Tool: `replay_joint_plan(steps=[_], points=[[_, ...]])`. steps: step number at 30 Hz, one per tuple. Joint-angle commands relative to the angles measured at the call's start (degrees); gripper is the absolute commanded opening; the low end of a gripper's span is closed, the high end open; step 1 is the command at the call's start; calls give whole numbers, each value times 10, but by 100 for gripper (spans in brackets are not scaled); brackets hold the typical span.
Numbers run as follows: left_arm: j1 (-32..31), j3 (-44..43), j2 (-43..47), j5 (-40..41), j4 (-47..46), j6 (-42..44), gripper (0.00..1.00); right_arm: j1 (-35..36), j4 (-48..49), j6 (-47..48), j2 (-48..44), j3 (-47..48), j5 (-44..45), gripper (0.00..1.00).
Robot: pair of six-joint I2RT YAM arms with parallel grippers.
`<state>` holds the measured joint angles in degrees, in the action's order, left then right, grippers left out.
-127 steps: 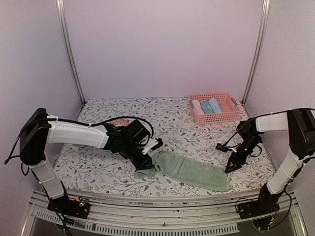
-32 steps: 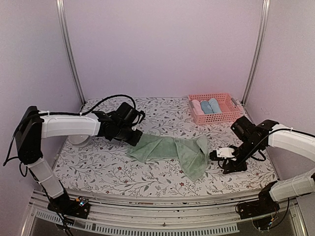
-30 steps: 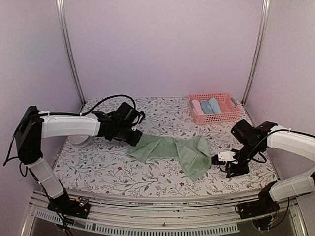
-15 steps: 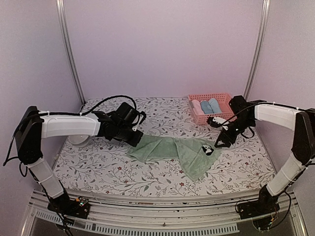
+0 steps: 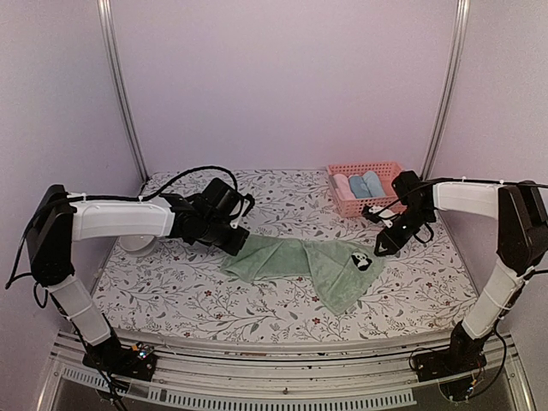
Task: Roll the towels
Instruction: Flatten out the towel at the center of the board.
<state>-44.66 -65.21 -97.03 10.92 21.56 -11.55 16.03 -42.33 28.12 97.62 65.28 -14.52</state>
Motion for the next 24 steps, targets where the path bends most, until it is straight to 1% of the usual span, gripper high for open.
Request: replay_joint_plan(steps=[1, 4, 5, 10, 14, 19, 21, 24], points=[[6, -12, -5, -1, -11, 9, 0, -12, 7, -23, 16, -3, 13, 31], [6, -13, -8, 1, -11, 9, 0, -30, 2, -28, 24, 1, 0, 9], [7, -13, -8, 3, -11, 9, 0, -36, 0, -28, 26, 2, -5, 5], [10, -16, -9, 10, -11, 11, 0, -57, -18, -22, 30, 11, -27, 3], [22, -24, -5, 24, -15, 25, 0, -75, -14, -6, 2, 34, 6, 3], [52, -92, 28, 44, -1, 61, 0, -135, -45, 21, -29, 156, 15, 2], [61, -127, 46, 40, -1, 71, 0, -149, -61, 30, -39, 199, 10, 2], [64, -161, 65, 31, -1, 85, 0, -158, -68, 41, -56, 237, 5, 2]])
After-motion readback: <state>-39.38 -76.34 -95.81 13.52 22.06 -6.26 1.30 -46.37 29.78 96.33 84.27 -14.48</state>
